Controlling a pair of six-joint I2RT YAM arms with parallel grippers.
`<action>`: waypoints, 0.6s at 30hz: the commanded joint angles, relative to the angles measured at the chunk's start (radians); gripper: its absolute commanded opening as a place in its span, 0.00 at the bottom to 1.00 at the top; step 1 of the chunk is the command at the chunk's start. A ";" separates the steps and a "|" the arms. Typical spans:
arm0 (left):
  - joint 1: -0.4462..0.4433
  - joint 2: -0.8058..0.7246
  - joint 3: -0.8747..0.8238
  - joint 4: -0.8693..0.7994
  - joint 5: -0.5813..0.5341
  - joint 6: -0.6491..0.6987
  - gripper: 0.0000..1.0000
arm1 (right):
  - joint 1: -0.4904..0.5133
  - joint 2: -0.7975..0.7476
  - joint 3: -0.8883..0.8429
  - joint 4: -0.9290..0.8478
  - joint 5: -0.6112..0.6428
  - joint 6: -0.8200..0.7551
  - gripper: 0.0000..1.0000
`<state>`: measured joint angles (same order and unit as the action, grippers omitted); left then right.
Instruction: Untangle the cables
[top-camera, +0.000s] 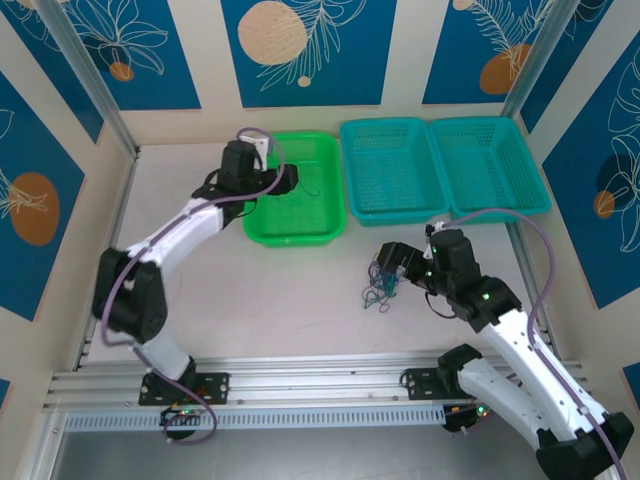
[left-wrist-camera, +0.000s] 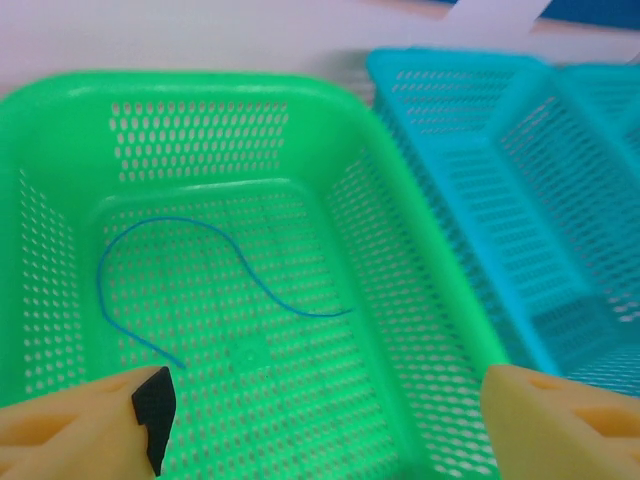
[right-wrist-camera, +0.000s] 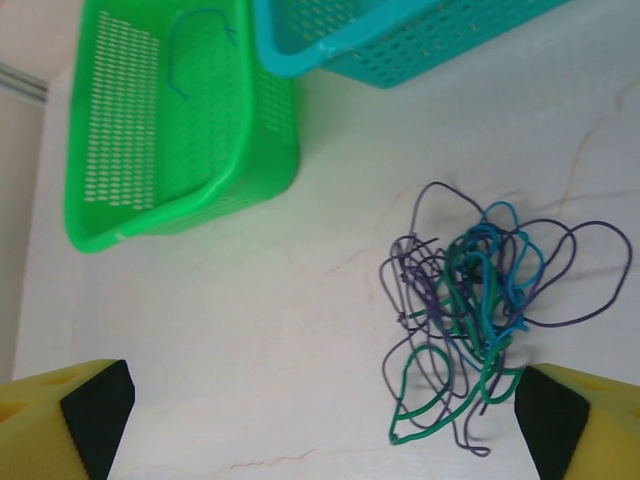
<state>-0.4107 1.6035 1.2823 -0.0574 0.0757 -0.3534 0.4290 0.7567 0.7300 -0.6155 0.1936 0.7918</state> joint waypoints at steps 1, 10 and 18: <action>-0.022 -0.192 -0.105 0.065 0.088 -0.054 0.80 | -0.038 0.083 -0.017 0.005 -0.016 -0.020 1.00; -0.294 -0.596 -0.459 -0.018 -0.083 -0.085 0.77 | -0.092 0.443 -0.064 0.189 -0.077 -0.063 0.92; -0.381 -0.666 -0.571 -0.183 -0.153 -0.068 0.77 | 0.040 0.638 -0.033 0.276 -0.091 -0.246 0.23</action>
<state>-0.7860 0.9710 0.7372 -0.1673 -0.0196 -0.4133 0.3973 1.3823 0.6674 -0.3550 0.0834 0.6437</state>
